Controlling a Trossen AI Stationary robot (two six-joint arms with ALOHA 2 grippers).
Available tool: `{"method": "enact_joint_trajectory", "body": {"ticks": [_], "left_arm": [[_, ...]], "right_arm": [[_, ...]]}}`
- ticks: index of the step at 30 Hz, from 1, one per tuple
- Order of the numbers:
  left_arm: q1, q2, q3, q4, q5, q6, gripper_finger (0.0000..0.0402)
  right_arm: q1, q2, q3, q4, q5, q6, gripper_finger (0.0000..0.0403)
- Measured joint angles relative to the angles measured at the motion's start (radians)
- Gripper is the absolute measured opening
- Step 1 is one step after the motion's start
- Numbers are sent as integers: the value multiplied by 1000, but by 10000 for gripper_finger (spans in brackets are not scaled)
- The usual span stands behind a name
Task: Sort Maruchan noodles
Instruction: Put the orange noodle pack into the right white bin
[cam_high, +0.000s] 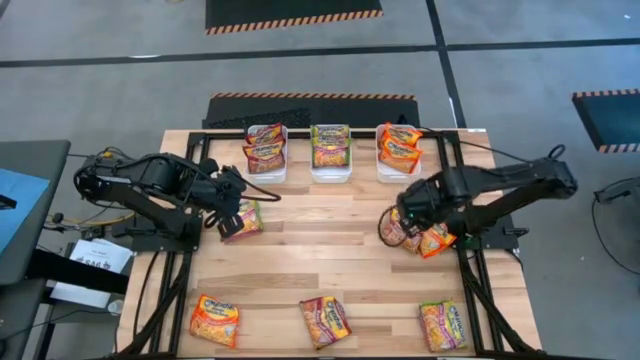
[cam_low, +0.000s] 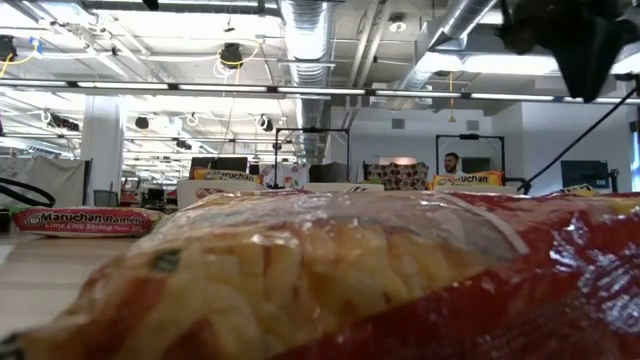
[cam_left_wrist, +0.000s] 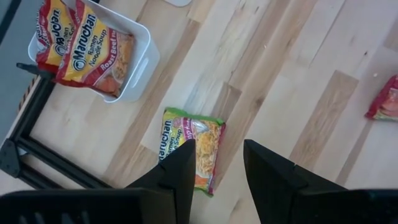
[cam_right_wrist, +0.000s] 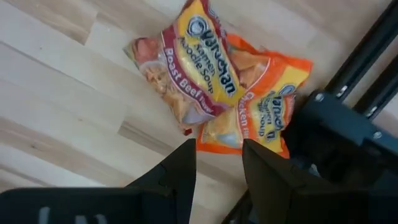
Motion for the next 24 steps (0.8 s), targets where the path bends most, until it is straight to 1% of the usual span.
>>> {"method": "enact_joint_trajectory", "body": {"ticks": [7, 9, 13, 18, 24], "left_arm": [[0, 0, 0, 0, 3, 12, 122], [0, 0, 0, 0, 3, 12, 122], [0, 0, 0, 0, 3, 12, 122], [0, 0, 0, 0, 4, 12, 122], [0, 0, 0, 1, 4, 12, 122]], "right_arm": [[63, -58, -132, 41, -3, 135, 182], [72, -66, -164, 53, -6, 151, 192], [72, -67, -236, 75, -47, 170, 209], [71, -61, -330, 160, -114, 193, 214], [73, -61, -418, 250, -114, 247, 214]]}}
